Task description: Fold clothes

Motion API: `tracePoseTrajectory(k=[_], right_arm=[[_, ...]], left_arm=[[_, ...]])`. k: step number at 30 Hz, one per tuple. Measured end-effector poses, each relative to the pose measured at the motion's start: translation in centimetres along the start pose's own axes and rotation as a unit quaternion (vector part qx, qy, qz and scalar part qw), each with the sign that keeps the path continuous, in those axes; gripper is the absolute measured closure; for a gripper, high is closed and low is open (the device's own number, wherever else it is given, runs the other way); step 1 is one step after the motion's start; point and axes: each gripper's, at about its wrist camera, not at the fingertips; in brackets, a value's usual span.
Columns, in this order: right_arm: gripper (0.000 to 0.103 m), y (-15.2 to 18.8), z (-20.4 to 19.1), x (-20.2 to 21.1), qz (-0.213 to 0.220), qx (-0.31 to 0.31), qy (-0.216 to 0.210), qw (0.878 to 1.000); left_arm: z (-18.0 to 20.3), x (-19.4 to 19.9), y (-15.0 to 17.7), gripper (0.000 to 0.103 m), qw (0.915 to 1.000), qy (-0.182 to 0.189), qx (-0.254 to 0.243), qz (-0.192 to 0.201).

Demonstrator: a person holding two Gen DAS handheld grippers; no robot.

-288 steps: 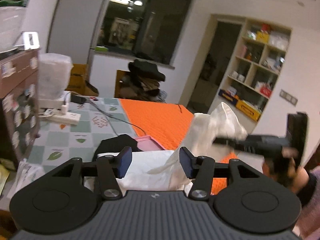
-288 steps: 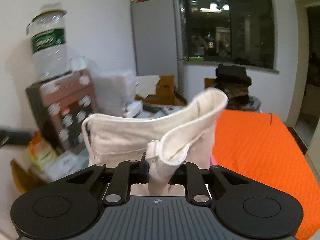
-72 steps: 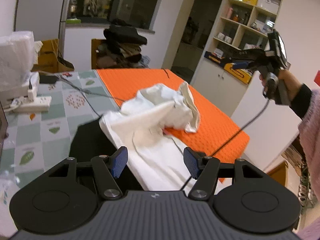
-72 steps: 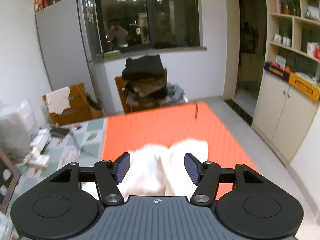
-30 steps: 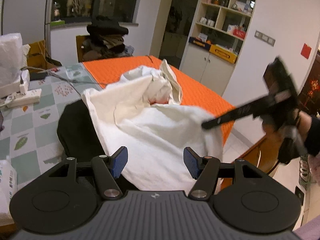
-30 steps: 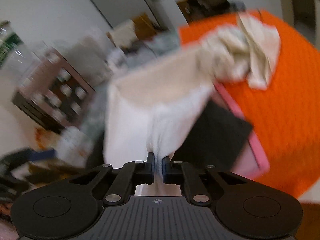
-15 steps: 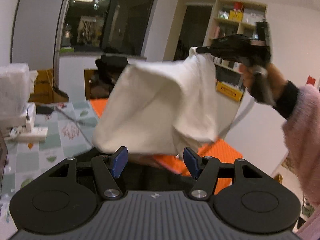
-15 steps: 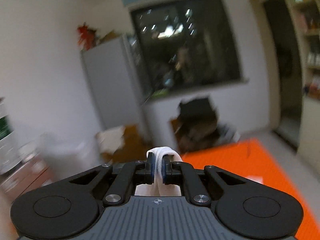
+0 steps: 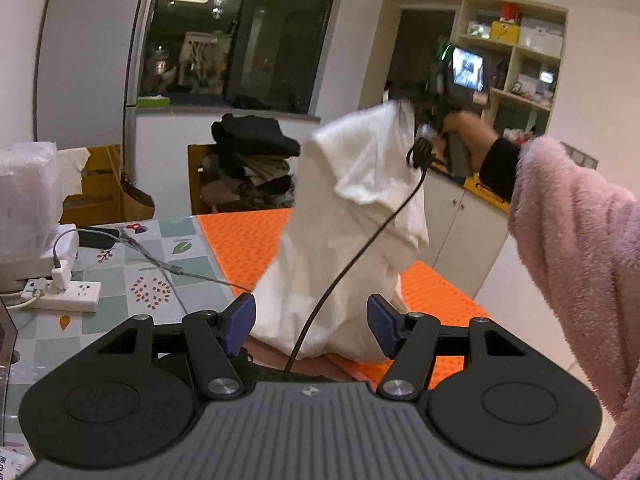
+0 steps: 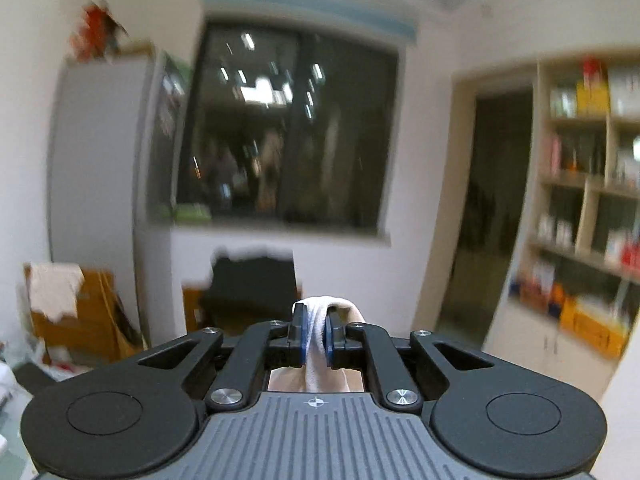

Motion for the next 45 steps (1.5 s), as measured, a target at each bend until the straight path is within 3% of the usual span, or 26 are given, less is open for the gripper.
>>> tracePoseTrajectory(k=[3, 5, 7, 10, 11, 15, 22, 28, 32, 39, 45], right_arm=[[0.082, 4.4, 1.3, -3.8, -0.065, -0.024, 0.009, 0.998], [0.060, 7.1, 1.8, -5.5, -0.103, -0.030, 0.008, 0.994], [0.057, 9.3, 2.0, -6.1, -0.132, -0.021, 0.017, 0.991], [0.036, 10.8, 1.8, -5.6, -0.158, 0.008, 0.033, 0.987], [0.034, 11.2, 1.4, -4.6, -0.160, 0.014, 0.033, 0.986], [0.032, 10.9, 2.3, -1.4, -0.184, -0.008, 0.003, 0.983], [0.029, 10.3, 3.8, 9.7, -0.197, -0.060, -0.043, 0.978], [0.026, 11.8, 4.9, 19.6, -0.208, -0.114, -0.059, 0.970], [0.026, 13.9, 5.0, 25.4, -0.218, -0.119, -0.057, 0.967], [0.025, 17.1, 5.9, 33.2, -0.227, -0.120, -0.072, 0.964], [0.024, 19.1, 8.8, 37.3, -0.222, -0.126, -0.100, 0.962]], left_arm=[[-0.4, -1.1, 0.4, 0.033, 0.9998, -0.008, 0.000, -0.016], [-0.8, -2.0, 0.7, 0.032, 0.9995, -0.012, 0.001, -0.028], [-1.3, -2.5, 1.1, 0.031, 0.9991, -0.012, 0.009, -0.039], [-2.1, -3.1, 1.6, 0.028, 0.9983, -0.011, 0.025, -0.052], [-2.2, -3.2, 1.7, 0.027, 0.9982, -0.011, 0.027, -0.053], [-2.1, -2.4, 1.8, 0.019, 0.9987, -0.001, 0.021, -0.046], [-0.6, 0.8, 2.6, 0.017, 0.9995, 0.016, 0.000, -0.029], [0.4, 3.5, 4.6, 0.015, 0.9985, 0.043, 0.000, -0.034], [1.2, 5.0, 6.5, 0.015, 0.9979, 0.052, 0.005, -0.038], [4.4, 6.1, 8.4, 0.015, 0.9976, 0.037, -0.004, -0.059], [10.6, 5.7, 9.6, 0.015, 0.9979, 0.011, -0.026, -0.057]])
Point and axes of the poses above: each gripper's, at about its wrist camera, not at the fingertips, and x roughly against the way its jaws point, z to its right, y to its underside, and after that the axes turned 4 degrees about -x, right-handed
